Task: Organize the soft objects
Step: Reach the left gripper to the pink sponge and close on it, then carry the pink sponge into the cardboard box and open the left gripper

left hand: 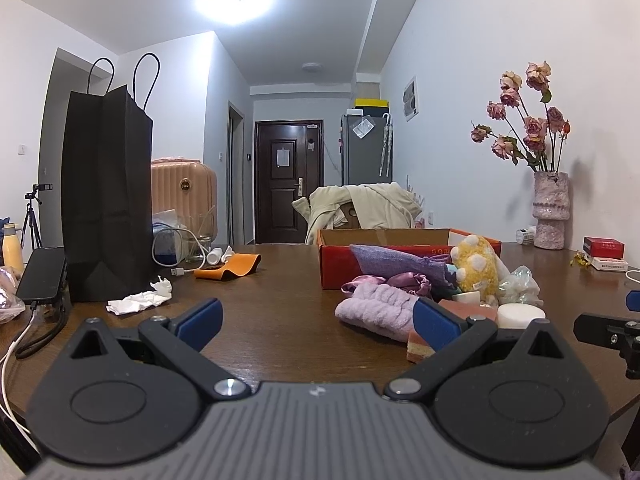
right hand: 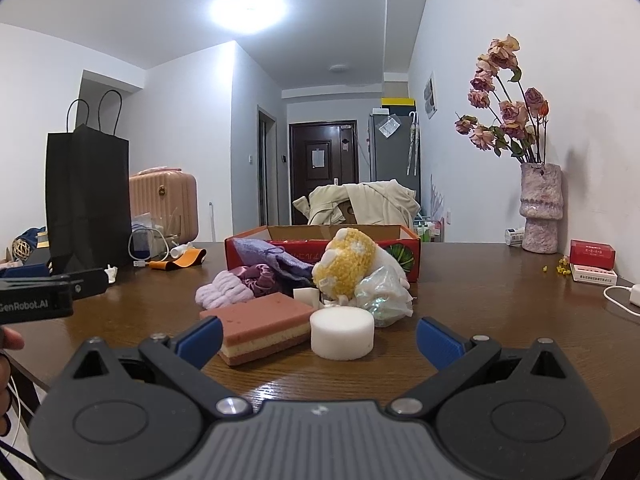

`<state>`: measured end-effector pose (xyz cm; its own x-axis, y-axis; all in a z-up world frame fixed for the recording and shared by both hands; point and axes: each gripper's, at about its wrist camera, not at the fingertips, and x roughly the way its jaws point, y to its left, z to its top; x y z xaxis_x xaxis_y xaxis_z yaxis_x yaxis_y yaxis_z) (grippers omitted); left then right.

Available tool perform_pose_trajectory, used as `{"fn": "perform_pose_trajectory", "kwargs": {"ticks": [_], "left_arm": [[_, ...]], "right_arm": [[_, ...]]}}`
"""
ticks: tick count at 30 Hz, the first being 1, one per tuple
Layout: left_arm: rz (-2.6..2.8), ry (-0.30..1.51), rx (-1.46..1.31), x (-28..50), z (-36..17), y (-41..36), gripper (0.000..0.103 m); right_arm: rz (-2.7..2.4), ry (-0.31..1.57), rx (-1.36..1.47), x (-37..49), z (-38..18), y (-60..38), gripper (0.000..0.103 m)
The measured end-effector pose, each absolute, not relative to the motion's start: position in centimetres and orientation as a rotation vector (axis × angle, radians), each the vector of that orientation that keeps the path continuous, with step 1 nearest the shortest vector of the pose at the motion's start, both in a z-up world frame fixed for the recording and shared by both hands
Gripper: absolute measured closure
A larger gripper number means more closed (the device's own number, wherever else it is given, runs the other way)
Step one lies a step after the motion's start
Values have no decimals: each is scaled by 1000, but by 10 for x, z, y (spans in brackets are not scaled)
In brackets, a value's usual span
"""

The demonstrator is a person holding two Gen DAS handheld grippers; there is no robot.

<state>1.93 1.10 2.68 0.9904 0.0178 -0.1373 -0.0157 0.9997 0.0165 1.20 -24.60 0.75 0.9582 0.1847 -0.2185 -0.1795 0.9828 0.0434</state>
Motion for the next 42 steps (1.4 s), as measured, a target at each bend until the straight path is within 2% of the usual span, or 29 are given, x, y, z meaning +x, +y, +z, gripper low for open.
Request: {"fn": "perform_pose_trajectory", "kwargs": {"ticks": [10,13,16,18,23,26,29,30,33,35,37,40,42], "left_arm": [[17,147,26,21,25,10,0],[13,134,42,21,24,9,0],[-2,136,44,26,26,7,0],[-30,155,11,31,27,7,0],[-124,269,-54,60,26,-5,0],[-185,295,-65,73,27,-19,0],[-225,332,-126,89,26,-26,1],[-222,353,-149,94,25,-27,3],[-231,433,-210,112,17,-29,17],[-247,480,-238,121,11,-29,38],[-275,525,-271,130,6,-27,48],[-289,534,-310,135,3,-18,55],[-281,537,-320,135,3,-11,57]], "right_arm": [[206,214,8,10,6,-244,0],[227,206,-15,10,7,-243,3],[251,219,-17,16,10,-244,15],[278,238,9,23,12,-249,30],[336,311,95,56,16,-258,55],[391,383,153,79,15,-255,65],[439,452,225,101,9,-253,66],[433,456,236,108,7,-253,66],[319,463,232,129,3,-253,64],[325,452,247,138,4,-256,64],[348,440,226,147,7,-253,64],[382,500,190,170,8,-246,64],[403,564,216,183,5,-245,64]]}}
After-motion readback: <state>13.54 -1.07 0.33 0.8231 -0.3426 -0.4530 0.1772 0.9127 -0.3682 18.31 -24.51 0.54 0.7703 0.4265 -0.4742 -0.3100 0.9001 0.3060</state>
